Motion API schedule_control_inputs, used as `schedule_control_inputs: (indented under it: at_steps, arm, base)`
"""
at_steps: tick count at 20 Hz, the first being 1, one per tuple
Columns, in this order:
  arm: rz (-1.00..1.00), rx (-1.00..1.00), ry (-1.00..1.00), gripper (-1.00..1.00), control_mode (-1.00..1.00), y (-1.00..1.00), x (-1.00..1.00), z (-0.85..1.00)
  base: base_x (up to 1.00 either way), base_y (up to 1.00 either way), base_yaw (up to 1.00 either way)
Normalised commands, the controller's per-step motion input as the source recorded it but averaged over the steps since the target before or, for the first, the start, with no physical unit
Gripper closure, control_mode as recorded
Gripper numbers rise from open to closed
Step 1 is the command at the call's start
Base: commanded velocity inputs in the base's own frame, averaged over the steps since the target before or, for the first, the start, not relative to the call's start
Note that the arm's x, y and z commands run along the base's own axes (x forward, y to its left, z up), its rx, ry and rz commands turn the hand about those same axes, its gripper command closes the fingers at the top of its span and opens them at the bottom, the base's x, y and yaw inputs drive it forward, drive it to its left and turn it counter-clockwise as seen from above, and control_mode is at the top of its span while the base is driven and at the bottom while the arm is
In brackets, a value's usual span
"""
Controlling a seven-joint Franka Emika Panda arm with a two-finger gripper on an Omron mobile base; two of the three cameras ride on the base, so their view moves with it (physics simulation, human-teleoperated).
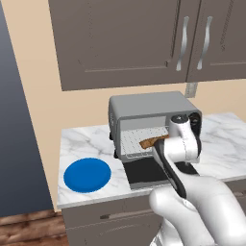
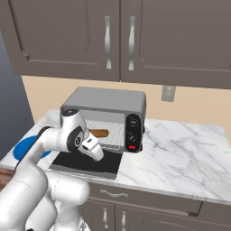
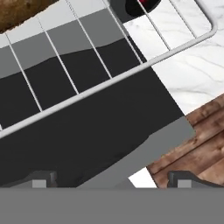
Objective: Pull the toaster oven rack outwards. Pick up the baguette from the plate and place it on the toaster oven rack. Close the toaster oven door fully and set the temperature to the lowest setting.
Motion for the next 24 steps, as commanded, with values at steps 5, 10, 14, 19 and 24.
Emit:
schedule_control_inputs:
  at_steps: [5,10,14,19,24]
  arm:
    - [0.0,0.0,-0.02,-1.0,-1.0,0.0,0.18,-0.2]
    - [0.0,0.0,0.0,-1.0,-1.0,0.0,0.19,-0.17]
    - [0.0,0.0,0.0,-1.0,-1.0,0.0,0.2,-0.14]
    - [0.0,0.0,0.0,-1.0,-1.0,0.0,0.18,-0.11]
    - [0.0,0.0,-0.01,-1.0,-1.0,0.0,0.24,-0.09]
  base:
    - [0.0,0.0,0.0]
    - [0.0,0.0,0.0]
    - [0.0,0.0,0.0]
    - [0.0,0.0,0.0]
    - [0.0,0.0,0.0]
